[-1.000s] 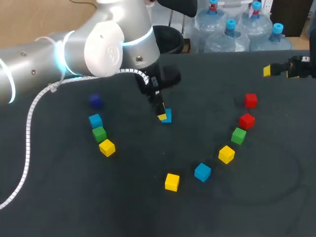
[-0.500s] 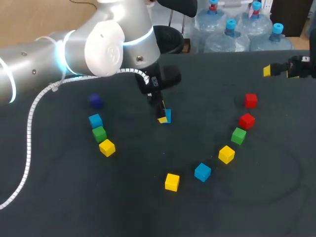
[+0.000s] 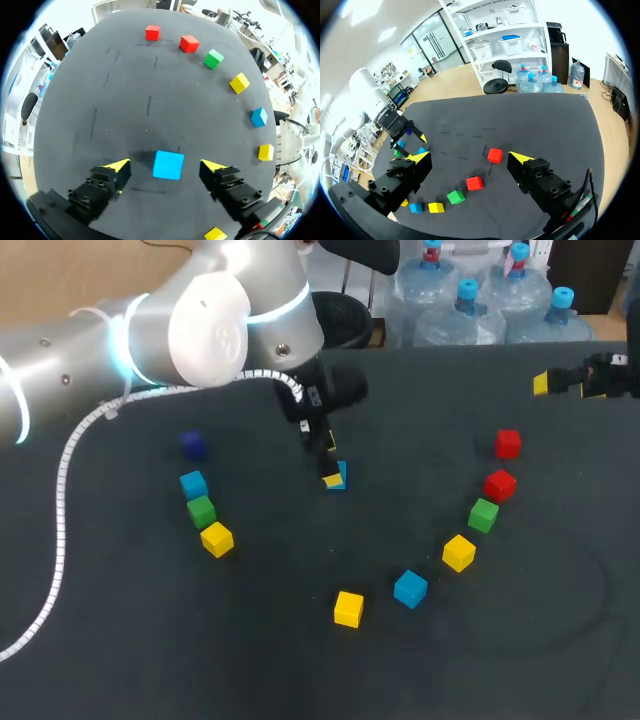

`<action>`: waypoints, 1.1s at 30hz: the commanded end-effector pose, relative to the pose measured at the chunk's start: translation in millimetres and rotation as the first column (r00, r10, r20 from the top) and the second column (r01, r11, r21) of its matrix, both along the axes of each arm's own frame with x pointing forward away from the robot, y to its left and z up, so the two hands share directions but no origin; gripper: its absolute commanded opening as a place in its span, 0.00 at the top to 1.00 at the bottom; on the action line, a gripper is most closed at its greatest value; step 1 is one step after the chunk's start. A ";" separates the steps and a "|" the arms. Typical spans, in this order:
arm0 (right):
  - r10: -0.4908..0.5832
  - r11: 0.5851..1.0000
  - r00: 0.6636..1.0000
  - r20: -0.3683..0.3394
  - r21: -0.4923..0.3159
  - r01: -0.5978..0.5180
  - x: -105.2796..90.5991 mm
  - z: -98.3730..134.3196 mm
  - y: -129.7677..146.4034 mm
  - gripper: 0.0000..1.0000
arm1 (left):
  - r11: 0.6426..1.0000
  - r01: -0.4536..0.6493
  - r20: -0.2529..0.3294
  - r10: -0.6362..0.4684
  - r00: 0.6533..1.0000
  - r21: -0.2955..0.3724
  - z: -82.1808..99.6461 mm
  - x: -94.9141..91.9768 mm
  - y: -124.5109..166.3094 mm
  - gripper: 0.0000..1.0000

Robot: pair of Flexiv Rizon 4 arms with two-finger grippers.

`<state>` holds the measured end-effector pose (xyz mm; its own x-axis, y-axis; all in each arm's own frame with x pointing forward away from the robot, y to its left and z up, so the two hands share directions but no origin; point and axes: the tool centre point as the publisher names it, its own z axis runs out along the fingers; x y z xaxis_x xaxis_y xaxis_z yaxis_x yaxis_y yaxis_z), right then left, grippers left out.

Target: Place the blue cubes, place green cubes on the blue cubes, place the yellow cubes on the green cubes, then place the red cubes on the yellow cubes, and place purple cube on the red cubes.

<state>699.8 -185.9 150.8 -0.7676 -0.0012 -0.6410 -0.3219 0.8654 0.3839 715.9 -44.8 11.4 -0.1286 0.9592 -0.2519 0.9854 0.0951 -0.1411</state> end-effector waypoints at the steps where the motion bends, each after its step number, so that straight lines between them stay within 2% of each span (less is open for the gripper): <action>1: -0.003 1.000 1.000 0.000 -0.002 0.003 -0.3 0.1 0.6 0.00 | 1.000 0.002 0.028 -0.002 1.000 -0.005 18.4 -9.7 8.9 0.00; 6: -0.003 1.000 1.000 0.000 -0.002 0.003 -0.3 0.1 0.6 0.00 | 1.000 -0.014 0.053 0.013 0.999 0.009 36.2 -21.0 20.2 0.00; 9: -0.003 1.000 1.000 0.000 -0.002 0.003 -0.3 0.1 0.6 0.00 | 0.997 -0.071 0.060 0.071 0.996 -0.003 44.5 -30.5 30.6 0.00; 13: -0.003 1.000 1.000 0.000 -0.002 0.003 -0.3 0.1 0.6 0.00 | 0.985 -0.173 0.075 0.172 0.982 0.015 50.2 -43.2 44.5 0.00; 22: -0.003 1.000 1.000 0.000 -0.002 0.003 -0.3 0.1 0.6 0.00 | 0.955 -0.296 0.097 0.295 0.951 -0.003 43.8 -63.6 77.5 0.00; 27: -0.003 1.000 1.000 0.000 -0.002 0.003 -0.3 0.1 0.6 0.00 | 0.936 -0.352 0.101 0.349 0.932 0.015 37.1 -65.8 96.9 0.00; 33: -0.003 1.000 1.000 0.000 -0.002 0.003 -0.3 0.1 0.6 0.00 | 0.908 -0.419 0.127 0.413 0.902 0.019 40.4 -63.7 121.6 0.00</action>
<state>699.8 -185.9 150.8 -0.7676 -0.0012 -0.6410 -0.3219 0.8654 0.3839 660.2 65.0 48.1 -0.4875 0.8474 -0.2103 0.8699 0.4921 -0.0336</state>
